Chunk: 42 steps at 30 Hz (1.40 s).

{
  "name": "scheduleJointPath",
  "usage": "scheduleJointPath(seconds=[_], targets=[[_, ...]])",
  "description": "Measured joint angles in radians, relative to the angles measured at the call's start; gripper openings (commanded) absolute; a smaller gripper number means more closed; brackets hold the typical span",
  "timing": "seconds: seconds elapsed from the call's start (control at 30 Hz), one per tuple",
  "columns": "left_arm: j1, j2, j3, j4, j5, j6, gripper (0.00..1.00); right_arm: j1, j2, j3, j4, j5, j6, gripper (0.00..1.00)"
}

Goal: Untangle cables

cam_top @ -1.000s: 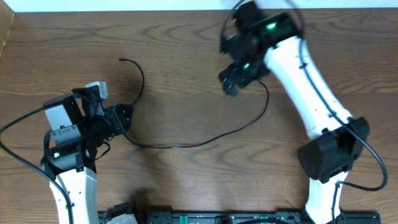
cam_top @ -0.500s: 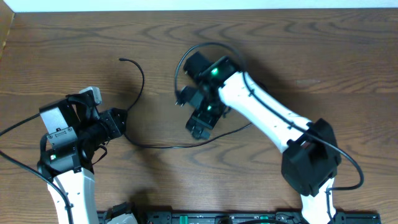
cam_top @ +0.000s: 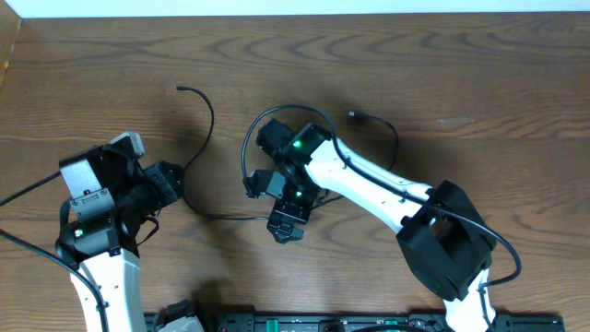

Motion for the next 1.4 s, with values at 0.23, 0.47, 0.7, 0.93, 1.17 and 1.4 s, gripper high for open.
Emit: scheduleJointPath(seconds=[0.23, 0.47, 0.7, 0.93, 1.17, 1.4], targets=[[0.0, 0.0, 0.0, -0.001, 0.0, -0.006, 0.44, 0.037, 0.0, -0.076, 0.218, 0.005, -0.006, 0.99], [0.0, -0.013, 0.0, 0.005, 0.0, -0.006, 0.44, 0.067, 0.0, -0.13, 0.372, 0.056, -0.011, 0.99], [0.0, -0.035, 0.0, 0.007, 0.0, -0.006, 0.45, 0.068, 0.035, -0.137, 0.406, 0.072, -0.031, 0.99], [0.0, -0.037, 0.0, -0.008, 0.0, -0.006, 0.46, 0.068, 0.059, -0.135, 0.413, 0.074, -0.066, 0.74], [0.0, -0.063, 0.0, -0.009, 0.007, -0.006, 0.5, 0.068, 0.072, -0.136, 0.441, 0.093, -0.085, 0.01], [0.0, -0.098, 0.0, -0.01, 0.008, -0.006, 0.52, 0.072, 0.074, -0.125, 0.445, 0.213, -0.034, 0.01]])
